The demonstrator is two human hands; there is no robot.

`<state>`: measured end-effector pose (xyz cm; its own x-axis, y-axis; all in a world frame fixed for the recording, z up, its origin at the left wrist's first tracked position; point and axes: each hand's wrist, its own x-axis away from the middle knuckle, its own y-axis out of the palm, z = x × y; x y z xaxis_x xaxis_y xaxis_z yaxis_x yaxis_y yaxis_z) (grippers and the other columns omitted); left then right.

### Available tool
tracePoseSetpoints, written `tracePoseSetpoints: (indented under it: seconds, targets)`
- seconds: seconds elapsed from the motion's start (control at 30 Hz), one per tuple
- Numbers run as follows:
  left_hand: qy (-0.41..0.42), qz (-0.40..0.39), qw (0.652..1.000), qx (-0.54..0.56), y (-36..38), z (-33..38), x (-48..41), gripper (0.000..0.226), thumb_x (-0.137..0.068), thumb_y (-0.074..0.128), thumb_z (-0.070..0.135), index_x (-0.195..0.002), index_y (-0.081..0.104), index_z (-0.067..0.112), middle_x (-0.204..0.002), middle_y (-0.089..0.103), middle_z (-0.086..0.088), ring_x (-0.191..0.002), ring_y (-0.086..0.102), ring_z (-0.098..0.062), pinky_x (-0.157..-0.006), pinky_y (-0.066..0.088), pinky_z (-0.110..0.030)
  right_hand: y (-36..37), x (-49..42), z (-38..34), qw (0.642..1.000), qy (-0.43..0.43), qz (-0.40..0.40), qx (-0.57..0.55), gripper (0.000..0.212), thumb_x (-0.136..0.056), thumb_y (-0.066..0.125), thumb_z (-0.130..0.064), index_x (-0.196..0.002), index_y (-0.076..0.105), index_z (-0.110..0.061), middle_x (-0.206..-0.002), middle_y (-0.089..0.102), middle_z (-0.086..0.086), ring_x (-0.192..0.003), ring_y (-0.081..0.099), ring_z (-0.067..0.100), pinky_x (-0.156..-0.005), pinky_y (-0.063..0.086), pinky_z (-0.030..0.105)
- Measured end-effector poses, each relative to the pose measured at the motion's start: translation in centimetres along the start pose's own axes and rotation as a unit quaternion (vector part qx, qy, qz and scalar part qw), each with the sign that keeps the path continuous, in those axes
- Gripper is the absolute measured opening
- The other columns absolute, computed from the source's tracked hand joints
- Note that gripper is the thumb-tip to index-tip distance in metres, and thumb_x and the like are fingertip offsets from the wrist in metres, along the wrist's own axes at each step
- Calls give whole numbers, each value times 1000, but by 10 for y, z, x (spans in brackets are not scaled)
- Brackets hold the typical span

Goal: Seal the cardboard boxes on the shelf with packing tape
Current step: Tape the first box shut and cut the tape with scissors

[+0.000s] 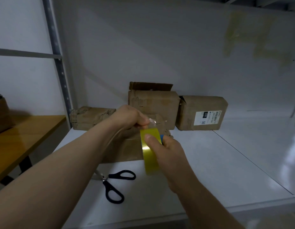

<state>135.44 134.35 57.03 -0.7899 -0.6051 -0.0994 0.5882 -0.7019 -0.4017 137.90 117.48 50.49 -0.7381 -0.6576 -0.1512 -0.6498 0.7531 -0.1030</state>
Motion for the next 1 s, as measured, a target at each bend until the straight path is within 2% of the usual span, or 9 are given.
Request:
tracePoseSetpoints:
  seconds: [0.1,0.2,0.3,0.4,0.5,0.63,0.73,0.83,1.0]
  targets:
    - [10,4,999,-36,9,11,-18,6,-89,71,4,-92,76,2,-84,75,-2,-86,69,-13,-75,52,-21,-12,3,-3,999,20,-9,38,56,-76,69,-57,-79,50,-5,-73,44,5,-67,46,19,-64,41,37]
    - [6,52,999,-1,8,15,-42,21,-89,70,7,-108,72,-1,-110,74,-12,-93,67,-8,-54,50,-15,-22,8,-2,996,39,-18,72,39,-92,62,-49,-76,48,-17,-74,45,4,-69,48,16,-65,39,32]
    - [-9,57,997,47,16,12,-60,22,-86,71,4,-107,71,-2,-112,73,-18,-100,70,-23,-62,53,-22,-27,7,-5,997,27,-7,68,39,-93,60,-52,-80,54,-16,-78,51,4,-72,52,16,-67,42,31]
    - [-22,65,995,65,22,9,-76,21,-82,77,8,-101,70,2,-105,74,-13,-100,71,-25,-75,59,-31,-29,5,-4,997,43,-11,58,67,-88,59,-66,-92,59,1,-80,57,12,-74,57,20,-70,44,35]
    - [-41,62,997,24,23,-1,-87,32,-76,83,16,-102,70,2,-109,74,-14,-102,70,-30,-91,58,-47,-28,5,2,995,70,19,61,77,-85,56,-72,-107,63,2,-100,66,24,-81,67,30,-72,46,36]
    - [-55,59,995,-64,23,-17,-110,49,-54,85,41,-93,75,15,-105,74,-10,-104,69,-33,-94,55,-52,-28,-5,9,993,85,28,74,79,-84,53,-73,-107,66,1,-105,67,22,-92,70,34,-74,47,36]
    - [-47,61,993,-95,24,-27,-126,36,-52,82,46,-79,75,23,-98,76,-3,-103,70,-30,-97,53,-53,-28,-13,9,992,80,30,93,80,-85,53,-74,-106,65,2,-106,66,24,-95,68,37,-74,50,41]
    - [-31,60,992,-107,29,-30,-126,24,-59,82,45,-70,73,26,-94,76,0,-103,70,-29,-99,51,-54,-29,-17,9,990,86,32,108,77,-86,53,-71,-108,65,2,-107,67,24,-95,70,35,-88,55,52]
    - [-87,92,982,-138,37,-43,-138,39,-73,85,43,-100,77,16,-102,73,-6,-107,65,-31,-103,47,-50,-29,-22,15,985,119,22,120,62,-90,50,-71,-102,70,-14,-101,70,12,-95,68,29,-92,56,51]
